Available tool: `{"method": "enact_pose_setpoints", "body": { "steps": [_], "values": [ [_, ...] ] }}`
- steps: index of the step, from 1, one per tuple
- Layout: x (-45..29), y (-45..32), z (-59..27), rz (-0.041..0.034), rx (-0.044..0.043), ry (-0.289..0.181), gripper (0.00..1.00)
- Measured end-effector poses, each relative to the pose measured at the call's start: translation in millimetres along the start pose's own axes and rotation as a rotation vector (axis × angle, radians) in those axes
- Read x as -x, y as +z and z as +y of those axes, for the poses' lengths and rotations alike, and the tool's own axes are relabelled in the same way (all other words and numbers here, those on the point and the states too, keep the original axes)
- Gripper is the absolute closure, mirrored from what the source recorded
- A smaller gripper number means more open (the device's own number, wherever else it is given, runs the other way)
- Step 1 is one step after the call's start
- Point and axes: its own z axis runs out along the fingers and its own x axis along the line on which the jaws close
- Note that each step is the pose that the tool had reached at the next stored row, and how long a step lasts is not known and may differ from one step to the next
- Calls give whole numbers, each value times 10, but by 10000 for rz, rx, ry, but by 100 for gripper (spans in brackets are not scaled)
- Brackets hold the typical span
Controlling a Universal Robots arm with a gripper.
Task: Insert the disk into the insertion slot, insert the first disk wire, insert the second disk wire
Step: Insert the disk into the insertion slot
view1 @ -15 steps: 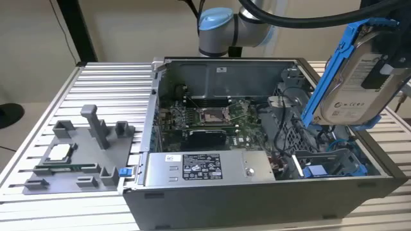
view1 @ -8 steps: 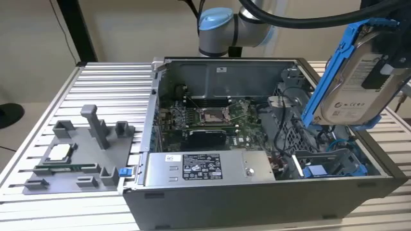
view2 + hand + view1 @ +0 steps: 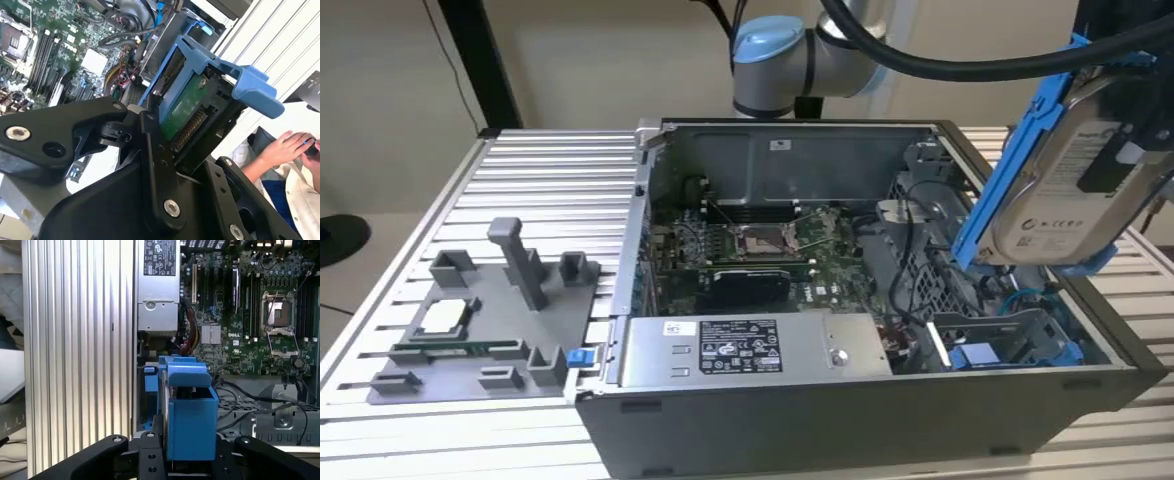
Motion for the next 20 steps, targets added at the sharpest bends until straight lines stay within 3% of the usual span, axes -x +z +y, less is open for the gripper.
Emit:
{"method": "enact_pose_setpoints", "body": {
  "steps": [9,20],
  "values": [
    [-20,112,-91,0,0,0,100],
    [-58,304,-151,-1,0,1,100]
  ]
}}
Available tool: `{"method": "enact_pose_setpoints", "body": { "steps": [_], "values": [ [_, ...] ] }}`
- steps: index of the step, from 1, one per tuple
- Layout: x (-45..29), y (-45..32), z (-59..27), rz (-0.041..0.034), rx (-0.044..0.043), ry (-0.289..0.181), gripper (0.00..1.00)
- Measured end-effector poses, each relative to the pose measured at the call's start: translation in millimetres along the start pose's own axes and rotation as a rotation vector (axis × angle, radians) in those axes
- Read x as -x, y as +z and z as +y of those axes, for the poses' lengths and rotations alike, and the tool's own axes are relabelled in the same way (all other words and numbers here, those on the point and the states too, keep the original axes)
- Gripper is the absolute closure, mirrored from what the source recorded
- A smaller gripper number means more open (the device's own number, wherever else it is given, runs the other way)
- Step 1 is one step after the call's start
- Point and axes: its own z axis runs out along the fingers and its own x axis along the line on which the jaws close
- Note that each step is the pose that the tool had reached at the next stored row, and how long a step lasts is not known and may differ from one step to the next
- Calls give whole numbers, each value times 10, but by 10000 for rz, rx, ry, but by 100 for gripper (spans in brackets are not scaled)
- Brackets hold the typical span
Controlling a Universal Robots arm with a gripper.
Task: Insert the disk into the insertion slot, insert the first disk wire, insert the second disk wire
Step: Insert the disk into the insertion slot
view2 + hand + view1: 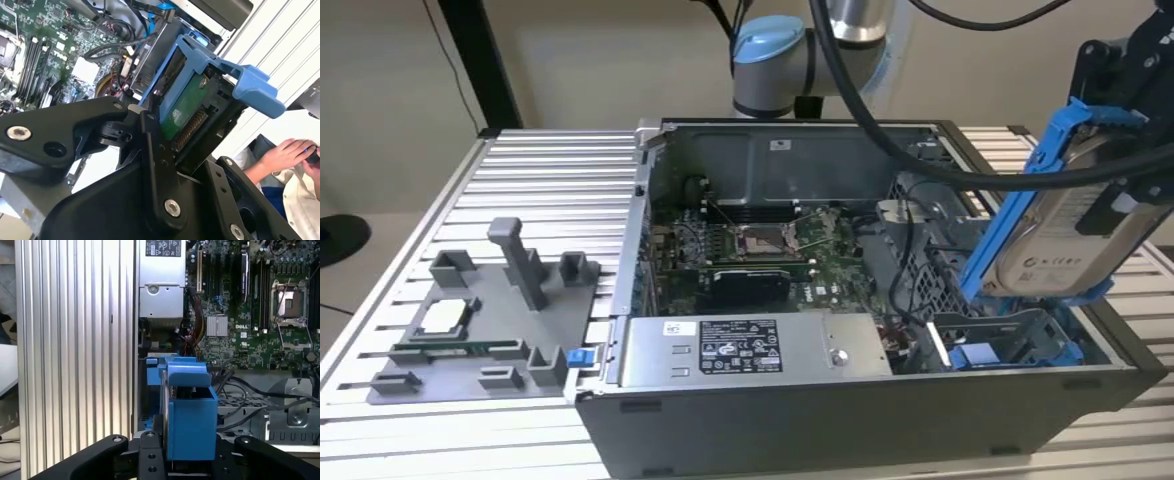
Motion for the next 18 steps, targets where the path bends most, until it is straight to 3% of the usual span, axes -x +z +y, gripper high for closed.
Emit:
{"method": "enact_pose_setpoints", "body": {
  "steps": [4,11,18],
  "values": [
    [-5,49,-6,1,0,0,100],
    [-6,67,-8,-6,0,-1,100],
    [-5,188,-31,-28,1,-2,100]
  ]
}}
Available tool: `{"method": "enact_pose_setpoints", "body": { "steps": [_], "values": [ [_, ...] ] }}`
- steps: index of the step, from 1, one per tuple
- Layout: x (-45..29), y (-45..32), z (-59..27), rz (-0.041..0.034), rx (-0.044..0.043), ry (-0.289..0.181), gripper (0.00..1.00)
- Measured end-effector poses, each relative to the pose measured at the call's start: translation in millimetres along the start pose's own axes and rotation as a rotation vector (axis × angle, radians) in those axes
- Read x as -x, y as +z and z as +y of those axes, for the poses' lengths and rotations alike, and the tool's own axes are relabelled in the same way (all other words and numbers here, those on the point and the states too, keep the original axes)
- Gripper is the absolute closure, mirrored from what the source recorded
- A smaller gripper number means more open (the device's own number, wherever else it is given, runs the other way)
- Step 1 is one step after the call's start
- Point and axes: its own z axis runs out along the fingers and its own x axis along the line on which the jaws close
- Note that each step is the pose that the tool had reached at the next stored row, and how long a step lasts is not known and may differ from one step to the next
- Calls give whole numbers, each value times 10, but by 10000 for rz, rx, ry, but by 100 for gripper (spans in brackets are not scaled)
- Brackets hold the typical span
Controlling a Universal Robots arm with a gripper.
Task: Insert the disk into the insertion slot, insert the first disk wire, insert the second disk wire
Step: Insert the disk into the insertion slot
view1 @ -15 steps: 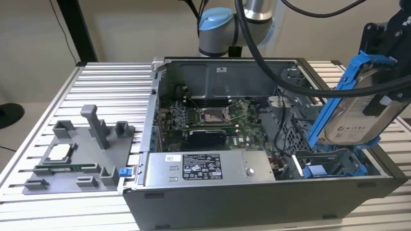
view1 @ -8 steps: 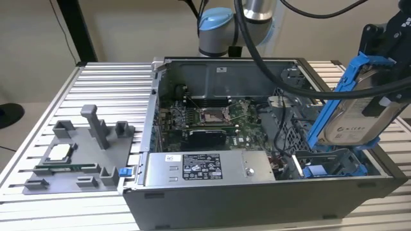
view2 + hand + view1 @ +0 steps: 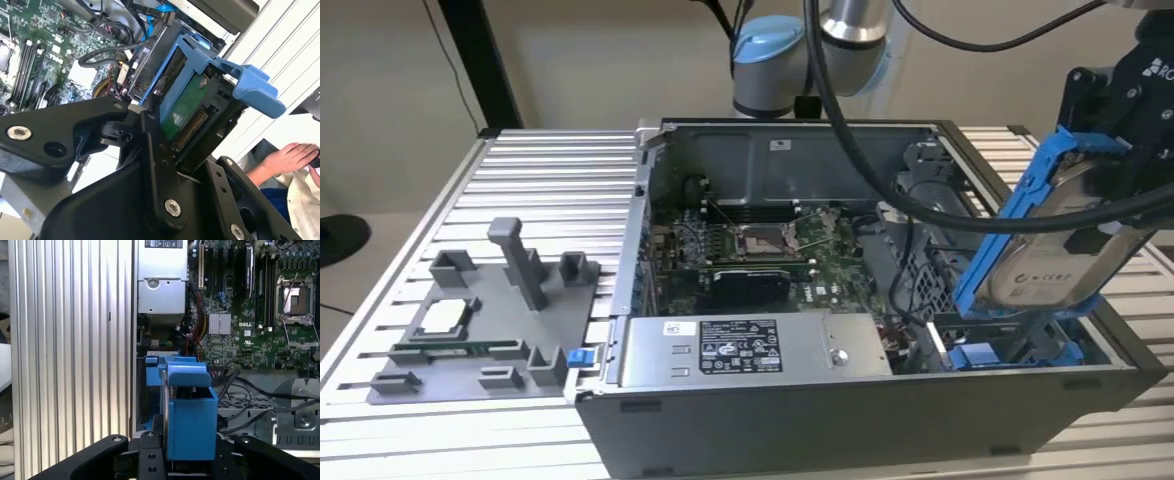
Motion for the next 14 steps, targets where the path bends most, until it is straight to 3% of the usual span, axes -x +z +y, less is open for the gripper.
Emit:
{"method": "enact_pose_setpoints", "body": {
  "steps": [14],
  "values": [
    [1,249,-30,-171,3,-6,100]
  ]
}}
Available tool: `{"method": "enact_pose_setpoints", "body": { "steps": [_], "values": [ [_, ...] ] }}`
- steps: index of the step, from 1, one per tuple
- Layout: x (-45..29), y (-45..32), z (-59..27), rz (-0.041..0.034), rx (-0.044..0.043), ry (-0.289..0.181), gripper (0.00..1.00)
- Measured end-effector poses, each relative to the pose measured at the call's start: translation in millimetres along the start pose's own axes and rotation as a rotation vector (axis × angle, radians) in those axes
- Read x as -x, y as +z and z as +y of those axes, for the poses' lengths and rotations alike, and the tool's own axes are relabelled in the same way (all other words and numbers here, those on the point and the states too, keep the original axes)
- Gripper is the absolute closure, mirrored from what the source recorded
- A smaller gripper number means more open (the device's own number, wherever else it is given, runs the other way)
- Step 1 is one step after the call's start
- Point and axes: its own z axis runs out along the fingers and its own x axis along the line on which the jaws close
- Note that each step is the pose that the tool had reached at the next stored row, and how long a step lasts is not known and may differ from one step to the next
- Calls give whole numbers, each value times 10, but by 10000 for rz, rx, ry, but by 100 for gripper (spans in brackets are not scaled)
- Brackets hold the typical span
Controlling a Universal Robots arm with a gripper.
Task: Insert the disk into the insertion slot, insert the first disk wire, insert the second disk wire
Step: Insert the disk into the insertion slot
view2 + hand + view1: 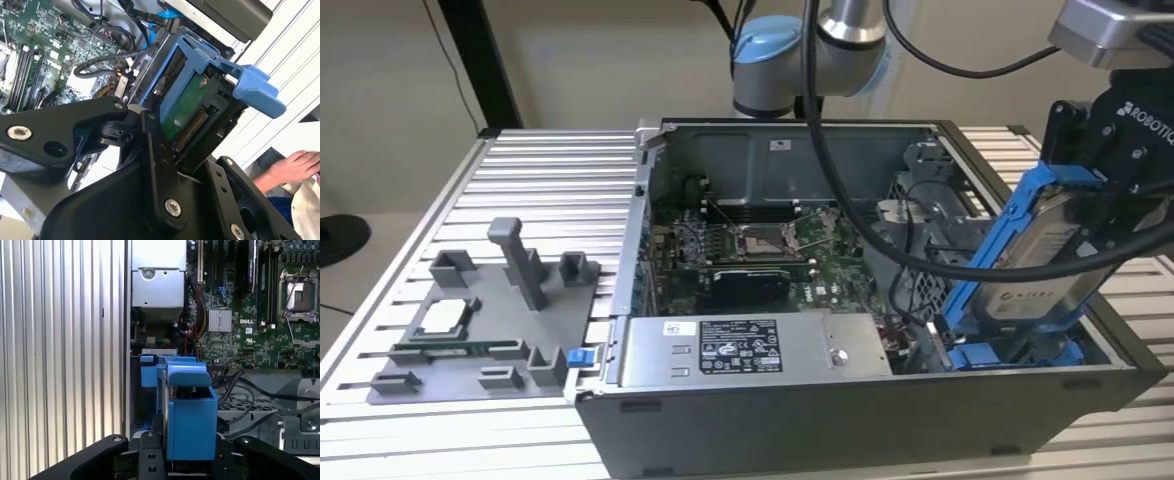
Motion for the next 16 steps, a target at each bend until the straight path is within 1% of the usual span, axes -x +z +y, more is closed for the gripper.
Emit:
{"method": "enact_pose_setpoints", "body": {
  "steps": [3,7,16],
  "values": [
    [-1,44,-5,-46,1,-2,100],
    [-1,70,-20,-59,1,-3,100],
    [-2,172,-34,-68,1,-3,100]
  ]
}}
